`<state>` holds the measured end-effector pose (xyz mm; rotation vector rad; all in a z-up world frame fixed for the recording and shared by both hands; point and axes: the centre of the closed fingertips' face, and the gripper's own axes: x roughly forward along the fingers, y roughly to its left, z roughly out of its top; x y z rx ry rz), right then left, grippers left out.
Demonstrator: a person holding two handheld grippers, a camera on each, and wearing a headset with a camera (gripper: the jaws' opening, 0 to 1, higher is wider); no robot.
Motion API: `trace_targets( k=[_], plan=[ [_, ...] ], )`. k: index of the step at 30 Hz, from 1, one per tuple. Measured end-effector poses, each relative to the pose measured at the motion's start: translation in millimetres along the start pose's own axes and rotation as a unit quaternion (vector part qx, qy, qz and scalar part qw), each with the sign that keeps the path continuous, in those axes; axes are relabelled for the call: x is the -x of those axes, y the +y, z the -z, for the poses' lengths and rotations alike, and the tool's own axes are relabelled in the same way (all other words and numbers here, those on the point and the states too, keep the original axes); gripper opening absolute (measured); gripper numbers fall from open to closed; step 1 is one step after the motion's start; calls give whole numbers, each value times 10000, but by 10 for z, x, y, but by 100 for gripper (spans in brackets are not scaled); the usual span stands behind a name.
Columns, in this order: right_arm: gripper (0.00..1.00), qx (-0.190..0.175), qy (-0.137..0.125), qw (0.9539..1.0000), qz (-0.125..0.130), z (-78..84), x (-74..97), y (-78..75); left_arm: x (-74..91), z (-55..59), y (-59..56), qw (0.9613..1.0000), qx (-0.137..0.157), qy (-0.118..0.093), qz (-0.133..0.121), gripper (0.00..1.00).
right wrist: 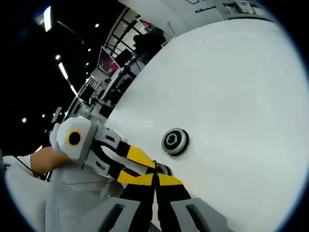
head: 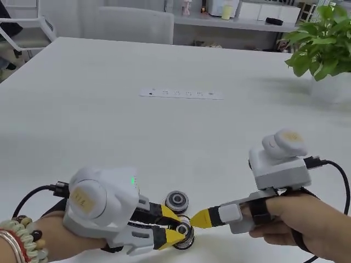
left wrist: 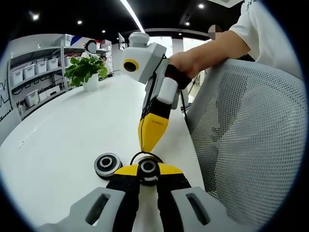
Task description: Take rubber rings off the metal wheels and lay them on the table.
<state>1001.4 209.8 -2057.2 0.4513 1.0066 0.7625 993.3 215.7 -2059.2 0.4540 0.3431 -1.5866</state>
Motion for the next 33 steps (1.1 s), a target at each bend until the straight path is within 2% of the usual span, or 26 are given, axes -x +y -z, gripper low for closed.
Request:
trace_targets(
  k=[8,13,16,25,29,33],
  plan=[
    [0,91,84,9998,140,36,2,-30,-4,-1,1,10000,22,13,-12,8],
    [0,110,105,9997,166,40,10,-53,-16,-14,4,9998,29,170,-18,8],
    [0,123,96,9997,176,29,13,-61,-2,-26,3,9995,-92,290,13,10],
    [0,58,-20,9998,182,-22,44,-63,156,-335,58,9999,-20,-110,-19,32],
    [0,64,-126,9998,166,-73,71,-48,259,-449,41,9998,3,-206,4,46],
    [0,99,-203,9995,218,-108,106,-35,366,-551,15,9998,-15,-197,67,59]
  ],
)
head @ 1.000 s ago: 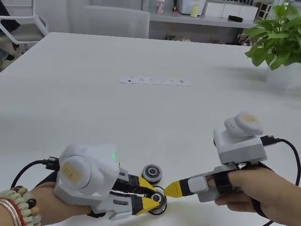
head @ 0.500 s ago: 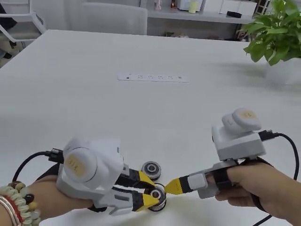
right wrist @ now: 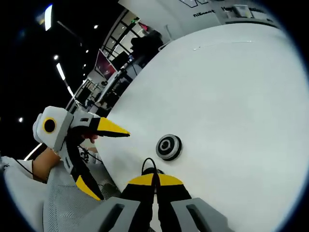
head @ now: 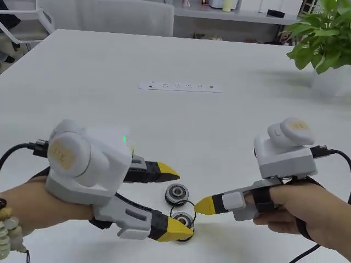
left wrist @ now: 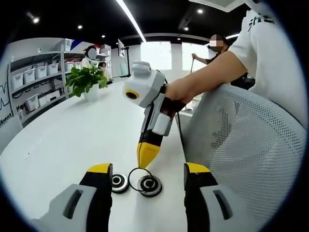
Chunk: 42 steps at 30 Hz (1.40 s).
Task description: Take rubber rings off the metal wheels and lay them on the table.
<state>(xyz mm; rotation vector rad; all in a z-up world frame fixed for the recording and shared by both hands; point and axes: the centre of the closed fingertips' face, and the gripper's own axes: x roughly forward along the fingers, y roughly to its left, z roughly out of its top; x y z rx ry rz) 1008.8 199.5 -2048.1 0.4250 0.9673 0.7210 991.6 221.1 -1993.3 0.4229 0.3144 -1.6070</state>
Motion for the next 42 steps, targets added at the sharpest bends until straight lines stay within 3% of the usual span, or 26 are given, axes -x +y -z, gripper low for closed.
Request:
trace_targets(
  k=[6,11,16,20,24,31,42],
  plan=[
    [0,24,-198,9998,-24,-71,42,40,251,-257,3,9998,-165,-84,-59,73],
    [0,28,-266,9996,-32,-96,52,45,546,-294,0,9988,-321,-116,-345,73],
    [0,-46,-325,9995,-2,-105,69,43,865,-180,28,9969,-132,-194,-756,74],
    [0,13,-328,9995,-23,-122,74,60,1101,38,100,9927,55,63,-1207,75],
    [0,-36,-451,9989,-102,-179,96,82,1281,195,78,9886,236,130,-1484,75],
    [0,-54,-556,9984,-112,-225,130,88,1497,405,22,9793,623,80,-1925,75],
    [0,-124,-1119,9931,-320,-454,303,196,1687,515,12,9656,984,-54,-2408,76]
  ],
)
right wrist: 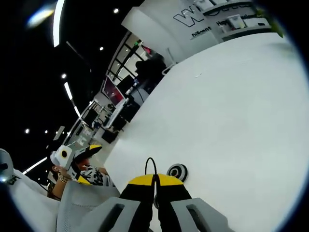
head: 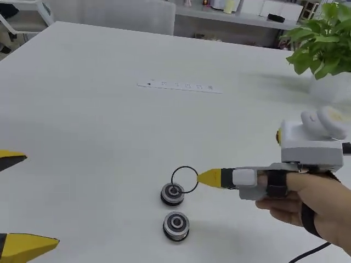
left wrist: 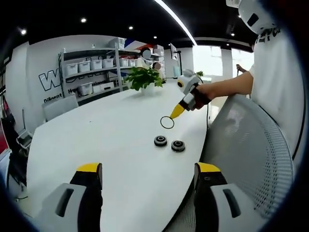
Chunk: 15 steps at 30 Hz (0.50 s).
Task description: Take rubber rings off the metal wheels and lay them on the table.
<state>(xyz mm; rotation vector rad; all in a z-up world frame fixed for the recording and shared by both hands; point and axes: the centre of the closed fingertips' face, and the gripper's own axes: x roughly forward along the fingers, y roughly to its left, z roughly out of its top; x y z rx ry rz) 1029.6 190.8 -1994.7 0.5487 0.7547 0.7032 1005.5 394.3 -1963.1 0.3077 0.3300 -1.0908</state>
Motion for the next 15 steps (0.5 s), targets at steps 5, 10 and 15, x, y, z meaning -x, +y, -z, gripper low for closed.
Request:
trace_targets(
  k=[5,10,15],
  plan=[
    [0,-45,-258,9996,-93,-117,45,44,-7,28,-36,9999,99,-16,-39,77],
    [0,-38,-388,9992,-131,-170,57,84,-43,76,-108,9998,194,14,-4,78],
    [0,31,-456,9987,-219,-209,45,178,-88,150,-201,9997,174,154,91,79]
  ],
)
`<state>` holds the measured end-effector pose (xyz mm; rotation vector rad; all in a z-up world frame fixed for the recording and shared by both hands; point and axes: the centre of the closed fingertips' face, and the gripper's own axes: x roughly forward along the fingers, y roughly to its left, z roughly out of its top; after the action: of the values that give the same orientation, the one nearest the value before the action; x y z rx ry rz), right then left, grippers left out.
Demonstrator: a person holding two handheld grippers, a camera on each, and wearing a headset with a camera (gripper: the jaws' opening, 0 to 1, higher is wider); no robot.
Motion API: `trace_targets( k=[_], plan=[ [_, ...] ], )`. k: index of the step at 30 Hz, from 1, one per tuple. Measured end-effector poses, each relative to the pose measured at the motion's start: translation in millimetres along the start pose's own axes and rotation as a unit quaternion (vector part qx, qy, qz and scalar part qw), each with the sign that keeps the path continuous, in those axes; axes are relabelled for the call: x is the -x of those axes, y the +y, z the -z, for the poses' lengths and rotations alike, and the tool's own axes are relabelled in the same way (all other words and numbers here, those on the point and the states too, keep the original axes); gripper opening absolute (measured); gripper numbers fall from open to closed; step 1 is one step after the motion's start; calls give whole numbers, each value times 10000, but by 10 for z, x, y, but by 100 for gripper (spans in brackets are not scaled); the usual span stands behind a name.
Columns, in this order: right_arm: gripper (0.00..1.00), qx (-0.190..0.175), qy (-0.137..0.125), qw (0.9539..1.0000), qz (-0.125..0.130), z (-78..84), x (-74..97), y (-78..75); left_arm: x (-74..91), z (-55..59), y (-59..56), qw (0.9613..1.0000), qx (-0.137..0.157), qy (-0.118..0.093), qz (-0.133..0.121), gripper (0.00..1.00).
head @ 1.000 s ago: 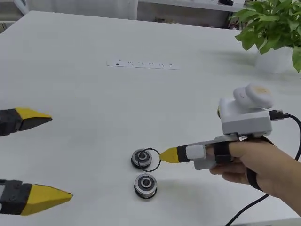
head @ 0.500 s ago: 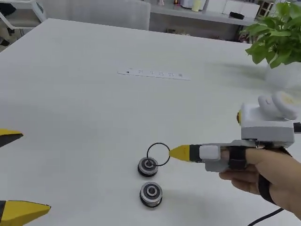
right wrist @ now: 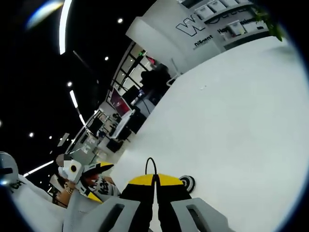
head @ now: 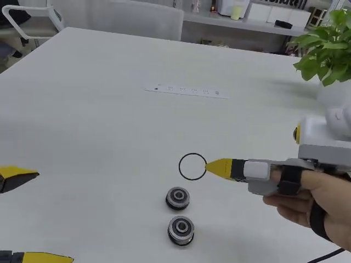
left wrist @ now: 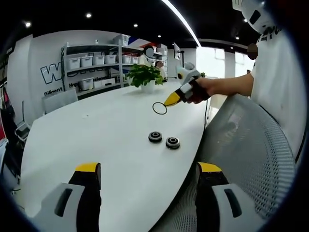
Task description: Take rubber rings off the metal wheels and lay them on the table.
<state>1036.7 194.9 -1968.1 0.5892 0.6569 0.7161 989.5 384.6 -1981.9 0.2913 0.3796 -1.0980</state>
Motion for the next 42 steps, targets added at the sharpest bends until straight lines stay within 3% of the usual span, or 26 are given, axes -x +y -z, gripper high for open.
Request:
trace_targets(
  k=[7,19,28,32,38,42],
  plan=[
    [0,72,-84,9998,-190,-39,-53,155,-11,19,-11,10000,41,24,-5,80],
    [0,768,131,9964,-322,-73,-174,440,-38,37,-17,9999,122,89,-18,82],
    [0,1180,615,9901,-441,62,-401,611,-38,41,19,9996,260,49,-132,84],
    [0,1373,897,9852,-505,154,-529,673,-48,29,3,9996,262,24,-102,86],
    [0,1718,1358,9747,-451,363,-743,651,-70,48,-38,9998,190,115,-9,87],
    [0,1742,1483,9728,-374,535,-856,542,-74,75,-29,9997,172,196,-41,86]
  ],
)
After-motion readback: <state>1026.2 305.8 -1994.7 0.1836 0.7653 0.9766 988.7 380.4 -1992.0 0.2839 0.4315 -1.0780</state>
